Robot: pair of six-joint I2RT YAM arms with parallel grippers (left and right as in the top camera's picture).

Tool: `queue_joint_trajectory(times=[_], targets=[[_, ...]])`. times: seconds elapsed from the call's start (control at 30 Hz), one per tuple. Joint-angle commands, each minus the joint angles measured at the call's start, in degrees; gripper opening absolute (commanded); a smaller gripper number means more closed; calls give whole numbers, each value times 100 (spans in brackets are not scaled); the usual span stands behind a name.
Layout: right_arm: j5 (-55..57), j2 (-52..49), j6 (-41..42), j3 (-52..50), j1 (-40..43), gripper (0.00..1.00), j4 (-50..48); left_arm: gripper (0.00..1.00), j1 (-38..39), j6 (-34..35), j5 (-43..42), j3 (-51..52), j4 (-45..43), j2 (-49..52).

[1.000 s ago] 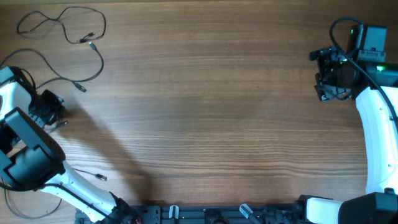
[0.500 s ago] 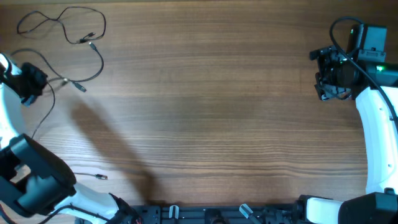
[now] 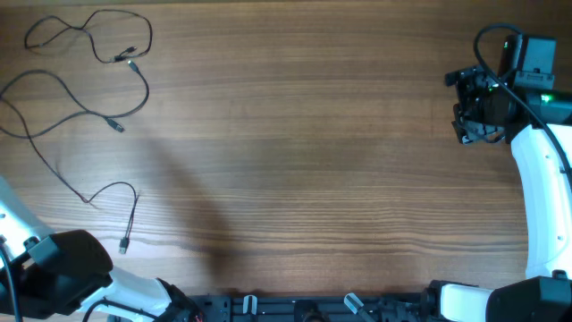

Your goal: Untangle cables

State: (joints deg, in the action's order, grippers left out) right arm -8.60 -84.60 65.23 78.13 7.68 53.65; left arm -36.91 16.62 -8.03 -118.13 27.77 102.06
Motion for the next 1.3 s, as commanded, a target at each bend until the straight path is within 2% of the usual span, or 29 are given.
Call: queue_joint_trajectory(times=[0.0, 0.03, 0.2, 0.33, 0.47, 0.5, 0.6, 0.63, 0.73, 0.83, 0.87, 0.97, 1.03, 1.1, 1.27], targets=[[-44, -70, -74, 13, -24, 80, 0, 4, -240, 2, 2048, -90, -20, -26], [-44, -70, -72, 13, -24, 80, -2, 4, -398, -136, 2354, -87, 13, -2], [-46, -70, -59, 13, -24, 80, -4, 4, -1029, -144, 2588, -85, 531, 304], [-46, -70, -63, 13, -24, 80, -4, 4, -1174, -142, 4806, -81, 739, 638], [-46, -70, -63, 13, -24, 80, -2, 4, -1141, -144, 5713, -81, 374, 616], [-44, -72, -55, 13, -24, 80, -7, 4, -1137, -144, 5569, -81, 433, 616], [-44, -81, -55, 13, -24, 80, -114, 4, -986, -120, 3801, -74, 1113, 673], [-44, -81, -55, 13, -24, 80, -109, 4, -898, -116, 3574, -70, 1331, 717], [-44, -107, -59, 13, -24, 80, -92, 4, -551, -33, 3589, -70, 1978, 868], [-44, -136, -59, 13, -61, 80, -94, 4, -59, 348, 3344, -70, 3091, 1110], [-44, -136, -61, 13, -79, 80, -94, 4, 81, 734, 3340, -70, 3519, 1147], [-44, -136, -79, 13, -162, 80, -83, 4, 380, 2559, 3333, -70, 4970, 1176], [-42, -136, -74, 13, -210, 80, -114, 4, 461, 3128, 3152, -70, 5646, 1176], [-44, -136, -70, 13, -229, 80, -225, 4, 568, 3335, 2450, 0, 6161, 1176], [-44, -136, -66, 13, -229, 80, -245, 4, 907, 3338, 1408, 584, 6334, 1176]])
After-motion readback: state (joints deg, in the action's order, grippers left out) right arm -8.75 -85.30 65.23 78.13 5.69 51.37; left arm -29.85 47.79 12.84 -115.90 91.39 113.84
